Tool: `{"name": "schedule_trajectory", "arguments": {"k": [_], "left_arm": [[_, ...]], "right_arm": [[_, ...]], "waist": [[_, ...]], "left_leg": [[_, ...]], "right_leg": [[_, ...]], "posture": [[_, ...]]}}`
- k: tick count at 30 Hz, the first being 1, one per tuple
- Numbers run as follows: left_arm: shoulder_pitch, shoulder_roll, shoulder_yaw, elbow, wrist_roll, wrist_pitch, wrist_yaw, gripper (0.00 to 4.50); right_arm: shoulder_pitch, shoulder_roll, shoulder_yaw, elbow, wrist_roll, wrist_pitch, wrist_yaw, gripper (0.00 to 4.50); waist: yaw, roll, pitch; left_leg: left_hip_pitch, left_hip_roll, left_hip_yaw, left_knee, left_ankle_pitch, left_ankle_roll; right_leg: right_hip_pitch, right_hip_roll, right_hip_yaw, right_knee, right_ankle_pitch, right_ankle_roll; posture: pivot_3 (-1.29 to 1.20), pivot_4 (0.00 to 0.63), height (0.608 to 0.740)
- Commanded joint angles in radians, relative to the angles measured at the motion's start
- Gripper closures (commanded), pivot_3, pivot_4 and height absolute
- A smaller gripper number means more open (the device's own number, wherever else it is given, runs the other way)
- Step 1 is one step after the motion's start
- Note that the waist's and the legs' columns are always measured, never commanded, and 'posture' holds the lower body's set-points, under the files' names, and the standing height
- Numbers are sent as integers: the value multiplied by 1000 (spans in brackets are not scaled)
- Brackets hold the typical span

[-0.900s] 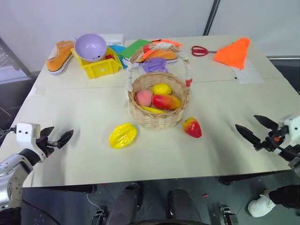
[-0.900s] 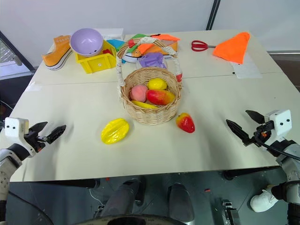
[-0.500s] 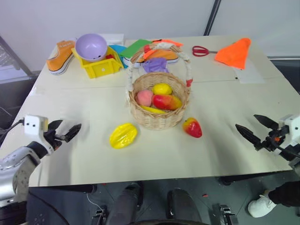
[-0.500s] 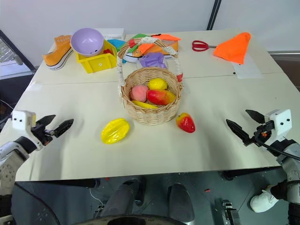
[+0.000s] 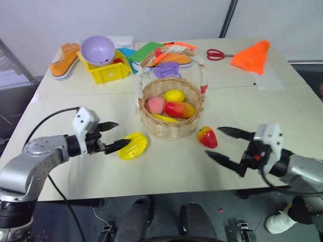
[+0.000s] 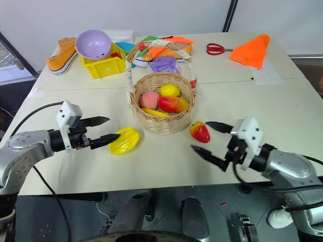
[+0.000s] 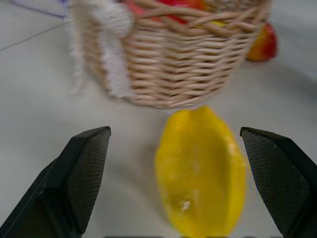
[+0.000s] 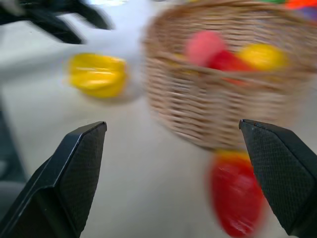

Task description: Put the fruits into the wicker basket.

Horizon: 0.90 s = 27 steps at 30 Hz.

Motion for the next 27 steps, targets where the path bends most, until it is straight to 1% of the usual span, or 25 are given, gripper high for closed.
{"name": "schedule_trajectory", "arguments": {"k": [1, 4, 6, 8, 10, 13, 15, 17, 20, 24, 26, 27], "left_arm": [[-37, 35, -90, -42, 56, -9, -29, 0], [-58, 43, -189, -23, 151, -43, -24, 0], [-64, 29, -245, -6, 207, -63, -10, 0], [-66, 11, -273, 0, 238, -66, 8, 0], [-65, -5, -274, -4, 245, -62, 19, 0], [-56, -15, -254, -12, 233, -52, 20, 792], [-46, 2, -247, -6, 252, -62, 15, 1674], [-34, 16, -236, -3, 269, -74, 15, 2710], [-13, 27, -201, -11, 254, -88, 1, 2710], [-1, 17, -73, -5, 163, -70, -19, 2710], [-4, 15, -35, 0, 137, -53, -19, 2710], [-16, 12, 17, 2, 88, -26, -23, 2710]], "right_arm": [[-23, 19, 26, -54, 29, 6, -31, 22], [-42, 31, 64, -54, 18, 5, -39, 22], [-55, 39, 88, -55, 14, 3, -45, 22], [-61, 45, 104, -57, 12, 1, -52, 22], [-67, 48, 116, -58, 8, -3, -58, 22], [-82, 52, 131, -54, 1, -9, -60, 0], [-97, 52, 137, -47, -2, -11, -63, 0], [-106, 51, 142, -41, -6, -16, -61, 0], [-111, 51, 145, -35, -11, -22, -59, 0], [-123, 51, 156, -23, -27, -33, -55, 0], [-127, 50, 159, -19, -33, -37, -54, 0], [-131, 47, 157, -15, -35, -40, -53, 0]], "waist": [[0, 0, 0], [-1, 0, 0], [-1, 0, 0], [0, 0, 0], [-1, 0, 0], [-1, 0, 0], [-1, 0, 0], [-1, 0, 0], [-2, 0, 0], [-4, 0, 0], [-2, 0, 0], [-2, 0, 0]], "left_leg": [[0, 0, 0, -1, 0, 0], [0, 0, 0, -1, 0, 0], [0, 0, 0, -2, 0, 0], [0, 0, 0, -2, 0, 0], [0, 0, 0, -2, 0, 0], [0, 0, 0, -2, 0, 0], [0, 0, 0, -2, 0, 0], [0, 0, 0, -2, 0, 1], [1, 0, 0, -2, 0, 0], [1, 1, 0, -2, 0, 0], [1, 1, 0, -2, 0, 1], [1, 1, 0, -2, 0, 1]], "right_leg": [[0, 0, 0, -1, 0, 0], [0, 0, 0, -3, 0, 0], [0, 0, 0, -3, 0, 0], [0, 0, 0, -3, 0, 0], [0, 0, 0, -3, 0, 0], [0, 0, 0, -3, 0, 1], [0, 0, 0, -3, 0, 1], [1, 0, 0, -3, 0, 1], [1, 1, 0, -3, 1, 1], [1, 1, 0, -2, 1, 1], [1, 1, 0, -2, 1, 1], [1, 1, 0, -2, 1, 1]], "posture": [[0, 150, 740], [0, 150, 740], [0, 150, 740], [0, 150, 740], [0, 150, 740], [0, 150, 740], [0, 150, 740], [0, 150, 740], [0, 150, 740], [0, 150, 740], [0, 150, 740], [0, 150, 740]]}}
